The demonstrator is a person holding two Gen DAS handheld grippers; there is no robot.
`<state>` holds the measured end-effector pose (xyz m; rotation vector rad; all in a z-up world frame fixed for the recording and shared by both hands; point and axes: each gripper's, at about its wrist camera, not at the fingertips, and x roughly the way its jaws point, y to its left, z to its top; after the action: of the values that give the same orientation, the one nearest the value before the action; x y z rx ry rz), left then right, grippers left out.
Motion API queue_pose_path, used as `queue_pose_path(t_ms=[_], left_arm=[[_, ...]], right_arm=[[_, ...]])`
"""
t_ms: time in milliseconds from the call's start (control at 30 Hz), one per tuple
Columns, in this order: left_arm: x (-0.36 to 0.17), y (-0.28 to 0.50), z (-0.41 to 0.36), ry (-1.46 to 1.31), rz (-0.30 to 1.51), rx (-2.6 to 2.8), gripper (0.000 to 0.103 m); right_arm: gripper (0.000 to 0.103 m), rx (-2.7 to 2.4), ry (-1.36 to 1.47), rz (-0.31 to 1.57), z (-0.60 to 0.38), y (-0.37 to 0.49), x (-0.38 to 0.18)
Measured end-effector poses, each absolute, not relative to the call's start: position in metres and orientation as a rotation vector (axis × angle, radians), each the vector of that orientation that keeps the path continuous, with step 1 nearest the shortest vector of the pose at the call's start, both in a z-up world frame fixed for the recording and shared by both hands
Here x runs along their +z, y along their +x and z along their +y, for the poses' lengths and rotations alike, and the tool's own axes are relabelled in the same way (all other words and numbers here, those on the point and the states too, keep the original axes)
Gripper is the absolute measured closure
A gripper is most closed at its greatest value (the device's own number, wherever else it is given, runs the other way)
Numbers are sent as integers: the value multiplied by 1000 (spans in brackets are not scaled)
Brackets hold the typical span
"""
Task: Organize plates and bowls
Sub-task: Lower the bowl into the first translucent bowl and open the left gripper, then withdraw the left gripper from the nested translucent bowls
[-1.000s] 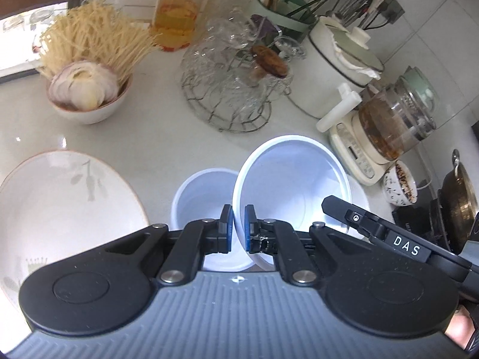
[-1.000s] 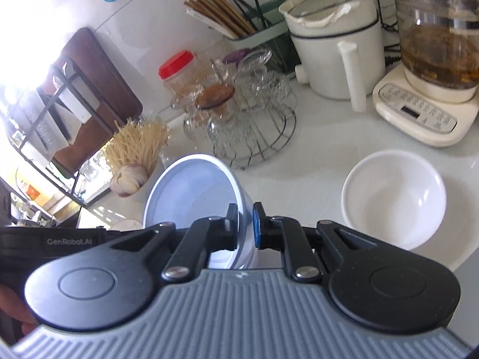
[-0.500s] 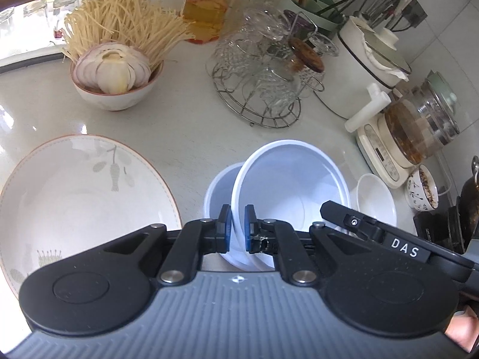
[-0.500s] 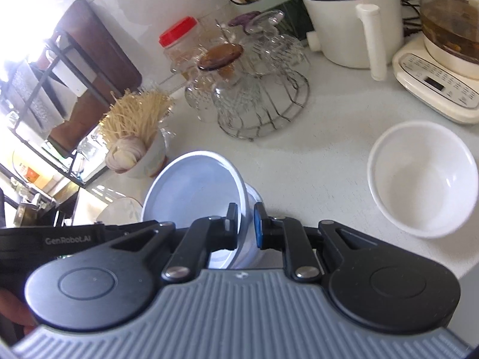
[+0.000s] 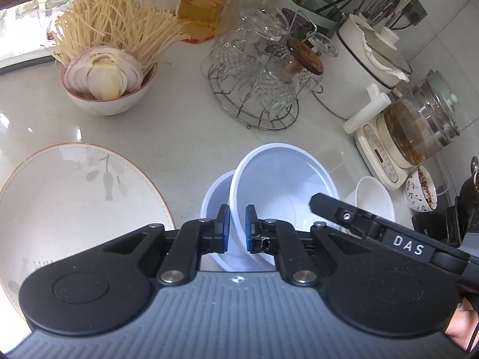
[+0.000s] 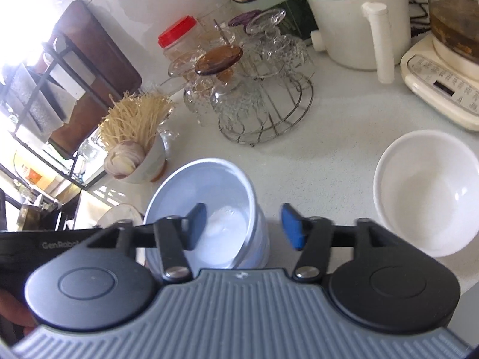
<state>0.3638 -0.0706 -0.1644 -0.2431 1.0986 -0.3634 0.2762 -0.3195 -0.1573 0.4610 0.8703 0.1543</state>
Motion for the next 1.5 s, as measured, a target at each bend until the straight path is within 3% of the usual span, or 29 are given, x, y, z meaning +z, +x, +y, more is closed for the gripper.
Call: queue_pose_path(t_ms=[67,333,1100,1500], left_arm=[[-163,363,-69,-243,1094,-357,77],[-147,355,-75,-174,1053,-374,73],[-94,308,-121,-56,931,-564,73],[-90,290,-141,-4,911,-661,73]], right_arm=[[42,157,472,863,-321,276,-156],[42,129,470,795,-330,266,-139],[42,-47,371,590,-345,193,-78],[42,-160,381,564,-350,155,-78]])
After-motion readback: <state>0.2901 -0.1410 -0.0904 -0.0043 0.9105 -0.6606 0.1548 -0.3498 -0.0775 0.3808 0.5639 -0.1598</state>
